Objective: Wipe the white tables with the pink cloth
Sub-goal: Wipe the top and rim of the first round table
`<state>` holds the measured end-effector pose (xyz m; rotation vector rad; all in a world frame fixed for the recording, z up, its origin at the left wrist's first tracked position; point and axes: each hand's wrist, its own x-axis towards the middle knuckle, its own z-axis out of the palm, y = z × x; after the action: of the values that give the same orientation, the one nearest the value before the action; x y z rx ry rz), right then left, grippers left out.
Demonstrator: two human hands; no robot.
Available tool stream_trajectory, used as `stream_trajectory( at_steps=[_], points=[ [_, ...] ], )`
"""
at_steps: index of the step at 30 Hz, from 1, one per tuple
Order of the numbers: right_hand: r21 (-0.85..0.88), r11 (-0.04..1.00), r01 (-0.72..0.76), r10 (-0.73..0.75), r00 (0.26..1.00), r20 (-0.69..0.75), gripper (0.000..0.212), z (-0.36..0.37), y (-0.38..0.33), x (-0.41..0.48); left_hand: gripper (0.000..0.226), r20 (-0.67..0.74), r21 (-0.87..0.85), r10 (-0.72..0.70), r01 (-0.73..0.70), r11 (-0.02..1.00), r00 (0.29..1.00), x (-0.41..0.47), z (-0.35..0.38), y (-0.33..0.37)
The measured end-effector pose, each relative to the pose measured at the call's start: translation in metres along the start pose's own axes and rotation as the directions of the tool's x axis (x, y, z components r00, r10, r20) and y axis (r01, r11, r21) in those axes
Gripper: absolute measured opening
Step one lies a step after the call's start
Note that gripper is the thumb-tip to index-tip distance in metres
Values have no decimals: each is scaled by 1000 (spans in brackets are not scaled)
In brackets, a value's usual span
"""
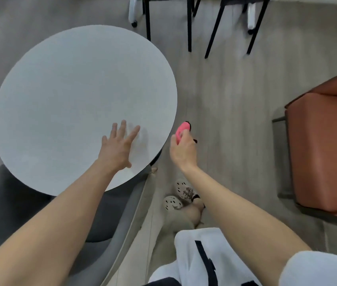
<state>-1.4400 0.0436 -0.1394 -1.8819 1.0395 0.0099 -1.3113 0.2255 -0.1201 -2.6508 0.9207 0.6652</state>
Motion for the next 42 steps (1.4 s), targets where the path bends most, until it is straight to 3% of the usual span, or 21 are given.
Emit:
stream_trajectory(
  at_steps=[3, 6, 7, 10, 16, 21, 25, 27, 30, 34, 37, 42],
  points=[
    [144, 988, 58, -64, 997, 35, 30, 53, 5, -13, 161, 103, -52, -27, 32, 998, 994, 16, 2, -5],
    [294, 955, 50, -7, 989, -145, 15, 76, 23, -14, 161, 118, -87, -5, 16, 996, 993, 21, 3, -9],
    [341, 940, 25, 39, 983, -180, 20, 78, 27, -12, 162, 110, -88, 1, 8, 996, 994, 21, 3, -10],
    [410, 912, -8, 113, 966, -232, 62, 84, 24, 5, 162, 110, -75, 3, 5, 997, 994, 20, 1, -8],
    [452, 891, 35, 97, 959, -266, 67, 119, 8, 10, 162, 96, -30, 21, -18, 999, 995, 17, -4, -4],
    [391, 905, 165, -86, 974, -211, 70, 133, 25, -46, 162, 91, -35, 20, -17, 999, 996, 16, -6, -4],
    [358, 905, 229, -140, 956, -258, 62, 101, 14, 36, 161, 95, -42, 14, -10, 999, 995, 16, -6, -3],
    [323, 903, 284, -189, 937, -295, 72, 79, -5, 90, 161, 92, -41, 13, -9, 999, 996, 15, -7, -4],
    [388, 893, 228, -134, 958, -254, 94, 62, -21, 123, 162, 90, -32, 23, -20, 999, 996, 15, -9, -3],
    [231, 958, 170, -95, 949, -301, 75, 86, -2, 79, 161, 99, -33, 12, -9, 999, 995, 12, -14, -1],
    [224, 954, 201, -148, 962, -232, 71, 94, 4, 36, 161, 114, -56, 2, 5, 998, 993, 12, -17, 0],
    [270, 943, 197, -152, 972, -179, 79, 60, -28, 114, 160, 159, -62, -5, 15, 998, 987, 13, -23, 0]
  ],
)
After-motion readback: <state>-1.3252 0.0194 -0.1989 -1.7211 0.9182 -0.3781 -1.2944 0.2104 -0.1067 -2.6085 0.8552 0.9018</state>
